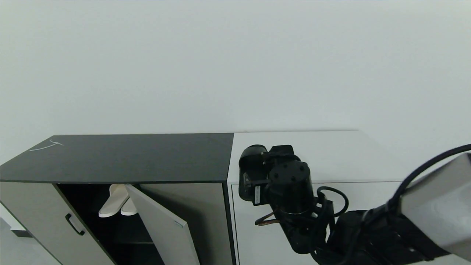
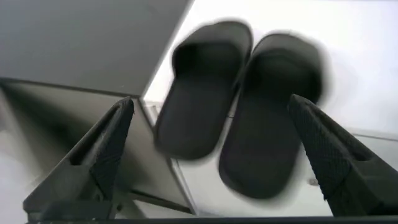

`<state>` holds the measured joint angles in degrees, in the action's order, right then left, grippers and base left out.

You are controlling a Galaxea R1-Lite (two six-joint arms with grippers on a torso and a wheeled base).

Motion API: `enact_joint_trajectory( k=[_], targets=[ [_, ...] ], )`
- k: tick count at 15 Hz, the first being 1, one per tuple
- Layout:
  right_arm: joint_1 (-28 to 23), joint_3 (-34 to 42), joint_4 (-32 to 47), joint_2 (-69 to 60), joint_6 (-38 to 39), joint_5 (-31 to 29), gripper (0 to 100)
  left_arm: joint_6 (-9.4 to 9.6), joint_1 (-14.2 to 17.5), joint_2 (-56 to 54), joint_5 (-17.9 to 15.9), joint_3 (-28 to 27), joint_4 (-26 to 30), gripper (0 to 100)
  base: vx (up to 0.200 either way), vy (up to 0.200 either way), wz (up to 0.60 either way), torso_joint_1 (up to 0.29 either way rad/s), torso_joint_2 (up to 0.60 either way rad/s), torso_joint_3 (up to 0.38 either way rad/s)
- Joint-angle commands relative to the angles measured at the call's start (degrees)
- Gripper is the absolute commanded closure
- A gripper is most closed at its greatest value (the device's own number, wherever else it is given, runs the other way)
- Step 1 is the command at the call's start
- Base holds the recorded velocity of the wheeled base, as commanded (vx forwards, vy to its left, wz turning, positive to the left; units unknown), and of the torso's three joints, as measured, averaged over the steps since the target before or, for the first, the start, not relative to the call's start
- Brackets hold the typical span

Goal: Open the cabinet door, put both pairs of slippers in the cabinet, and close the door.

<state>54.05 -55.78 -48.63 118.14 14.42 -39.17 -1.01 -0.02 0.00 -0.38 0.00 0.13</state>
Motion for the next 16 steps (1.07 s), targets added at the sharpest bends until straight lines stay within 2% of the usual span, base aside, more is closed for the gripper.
enact_joint_trajectory(
  k=[1, 7, 10, 16],
  targets=[
    [-1.41, -2.93, -0.15, 5.87, -0.01, -1.88, 0, -0.04, 0.02, 0.09, -0.06, 0.0, -0.05, 100, 0.0, 0.0, 0.0, 0.0, 0.0, 0.0],
    [-10.46, -7.23, -0.24, 11.68, -0.01, -2.58, 0, -0.04, -0.06, 0.09, 0.03, 0.0, -0.05, 100, 0.0, 0.0, 0.0, 0.0, 0.0, 0.0],
    [-10.99, -13.74, 0.11, 15.54, -0.27, -2.58, 0, -0.04, 0.02, 0.09, -0.06, 0.0, -0.05, 100, 0.0, 0.0, 0.0, 0.0, 0.0, 0.0],
    [-12.48, -29.12, 11.1, 22.31, -0.45, -2.4, 0, -0.04, 0.02, 0.09, 0.03, 0.0, -0.05, 100, 0.0, 0.0, 0.0, 0.0, 0.0, 0.0]
  ],
)
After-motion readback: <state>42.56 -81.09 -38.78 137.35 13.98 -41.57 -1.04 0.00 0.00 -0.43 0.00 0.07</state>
